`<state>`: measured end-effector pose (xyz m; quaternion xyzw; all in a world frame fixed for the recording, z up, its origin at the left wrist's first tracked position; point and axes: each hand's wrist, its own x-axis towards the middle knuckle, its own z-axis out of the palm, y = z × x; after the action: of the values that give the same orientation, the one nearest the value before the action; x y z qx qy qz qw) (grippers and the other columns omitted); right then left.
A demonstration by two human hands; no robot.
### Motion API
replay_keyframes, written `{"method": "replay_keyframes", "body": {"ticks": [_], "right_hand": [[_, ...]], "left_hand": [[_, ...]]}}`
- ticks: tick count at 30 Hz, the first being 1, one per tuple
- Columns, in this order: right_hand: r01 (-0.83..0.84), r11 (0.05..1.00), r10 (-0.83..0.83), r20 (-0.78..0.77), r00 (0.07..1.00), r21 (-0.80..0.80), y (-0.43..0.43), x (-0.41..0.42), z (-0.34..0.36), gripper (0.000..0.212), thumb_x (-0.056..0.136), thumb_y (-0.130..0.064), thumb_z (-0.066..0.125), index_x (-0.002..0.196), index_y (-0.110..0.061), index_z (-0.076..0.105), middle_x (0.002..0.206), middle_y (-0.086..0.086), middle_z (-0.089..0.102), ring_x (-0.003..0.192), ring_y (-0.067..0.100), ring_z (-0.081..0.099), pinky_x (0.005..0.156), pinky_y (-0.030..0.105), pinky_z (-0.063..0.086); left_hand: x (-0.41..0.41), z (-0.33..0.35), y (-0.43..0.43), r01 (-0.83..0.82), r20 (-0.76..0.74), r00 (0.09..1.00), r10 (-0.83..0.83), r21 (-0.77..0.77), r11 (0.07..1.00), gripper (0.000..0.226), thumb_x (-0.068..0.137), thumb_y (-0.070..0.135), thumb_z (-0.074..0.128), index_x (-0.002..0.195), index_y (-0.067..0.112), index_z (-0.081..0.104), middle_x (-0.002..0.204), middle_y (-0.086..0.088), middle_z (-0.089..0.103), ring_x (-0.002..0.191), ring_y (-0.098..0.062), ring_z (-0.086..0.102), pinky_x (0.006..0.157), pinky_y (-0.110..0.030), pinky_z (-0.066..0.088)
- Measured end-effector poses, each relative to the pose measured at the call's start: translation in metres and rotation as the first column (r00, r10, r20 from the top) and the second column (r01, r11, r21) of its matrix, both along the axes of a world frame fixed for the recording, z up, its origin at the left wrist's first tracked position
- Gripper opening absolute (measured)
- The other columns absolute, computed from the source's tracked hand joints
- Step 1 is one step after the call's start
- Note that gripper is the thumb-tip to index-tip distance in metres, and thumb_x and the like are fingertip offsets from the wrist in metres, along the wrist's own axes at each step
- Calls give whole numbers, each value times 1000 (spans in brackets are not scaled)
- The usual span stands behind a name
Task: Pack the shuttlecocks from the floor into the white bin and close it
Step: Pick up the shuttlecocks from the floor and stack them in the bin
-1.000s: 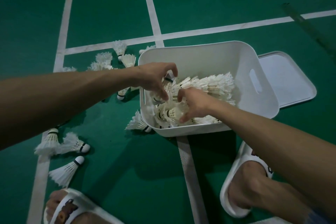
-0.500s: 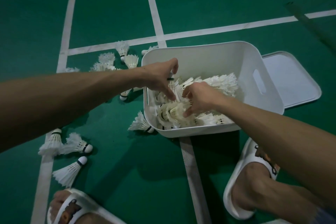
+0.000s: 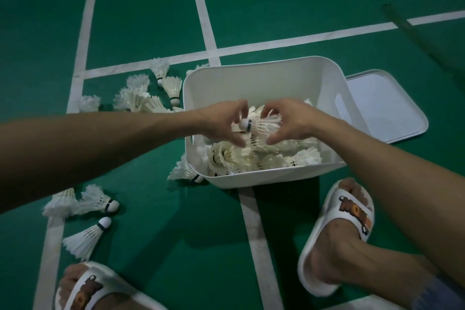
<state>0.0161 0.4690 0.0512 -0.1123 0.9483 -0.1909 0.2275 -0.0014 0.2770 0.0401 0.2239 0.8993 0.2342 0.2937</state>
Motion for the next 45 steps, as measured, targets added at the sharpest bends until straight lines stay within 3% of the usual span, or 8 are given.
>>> {"method": "replay_keyframes", "body": {"ticks": [4, 9, 14, 17, 25, 33, 37, 45], "right_hand": [[-134, 970, 122, 71, 990, 202, 8, 0, -8, 64, 63, -33, 88, 120, -25, 60, 121, 2, 59, 99, 18, 50, 81, 30, 42], [-215, 948, 201, 82, 976, 236, -10, 6, -27, 69, 63, -37, 87, 124, -23, 58, 120, 1, 60, 111, 22, 55, 88, 32, 48], [-144, 989, 141, 55, 988, 43, -25, 14, -33, 74, 63, -40, 87, 127, -20, 56, 127, -2, 60, 116, 18, 56, 91, 27, 42], [-63, 995, 58, 66, 996, 71, -16, 11, -23, 82, 60, -48, 87, 128, -15, 55, 120, 3, 63, 109, 21, 58, 91, 30, 47], [51, 999, -51, 186, 981, 7, -19, 12, -32, 55, 66, -25, 88, 114, -11, 65, 84, -6, 70, 68, 6, 61, 48, 20, 42], [41, 999, -46, 173, 984, 32, -24, 14, -42, 55, 67, -20, 87, 115, -12, 62, 79, -5, 68, 72, 13, 63, 59, 23, 44], [-21, 990, -4, 179, 984, 137, -17, 6, -24, 54, 62, -33, 90, 106, -14, 65, 83, -1, 73, 72, 11, 67, 65, 25, 51], [3, 999, 0, -55, 999, 46, -55, -3, 56, 42, 71, -36, 83, 104, -16, 65, 99, -1, 68, 85, 16, 63, 74, 29, 51]], "left_hand": [[2, -9, -7, 381, 16, 919, -393, -284, 880, 83, 69, 25, 84, 135, 30, 34, 124, -3, 40, 108, -19, 45, 87, -32, 46], [-2, -17, -7, 475, 44, 868, -494, -364, 801, 77, 74, 25, 80, 135, 29, 35, 126, -7, 44, 106, -20, 47, 80, -30, 41], [-11, -24, -7, 473, 39, 870, -492, -349, 809, 82, 72, 25, 82, 139, 25, 34, 123, -5, 49, 104, -21, 49, 84, -32, 43], [-12, -27, -8, 455, 60, 884, -463, -340, 823, 72, 74, 23, 80, 132, 22, 37, 117, -6, 52, 100, -21, 50, 75, -31, 40], [-10, -26, -6, 389, 110, 921, -374, -320, 864, 71, 74, 23, 81, 130, 24, 38, 103, -4, 54, 94, -24, 54, 78, -35, 46], [-9, -24, -5, 391, 115, 920, -373, -304, 869, 70, 75, 20, 80, 131, 22, 39, 95, 1, 50, 89, -21, 51, 71, -31, 41], [-8, -15, -5, 410, 89, 911, -404, -319, 854, 82, 78, 20, 77, 145, 22, 29, 128, -9, 55, 103, -21, 53, 81, -28, 39], [-2, 37, -53, 105, -301, 941, -157, -182, 978, 40, 88, 22, 64, 125, 16, 50, 124, -6, 48, 102, -12, 44, 84, -23, 39]]}}
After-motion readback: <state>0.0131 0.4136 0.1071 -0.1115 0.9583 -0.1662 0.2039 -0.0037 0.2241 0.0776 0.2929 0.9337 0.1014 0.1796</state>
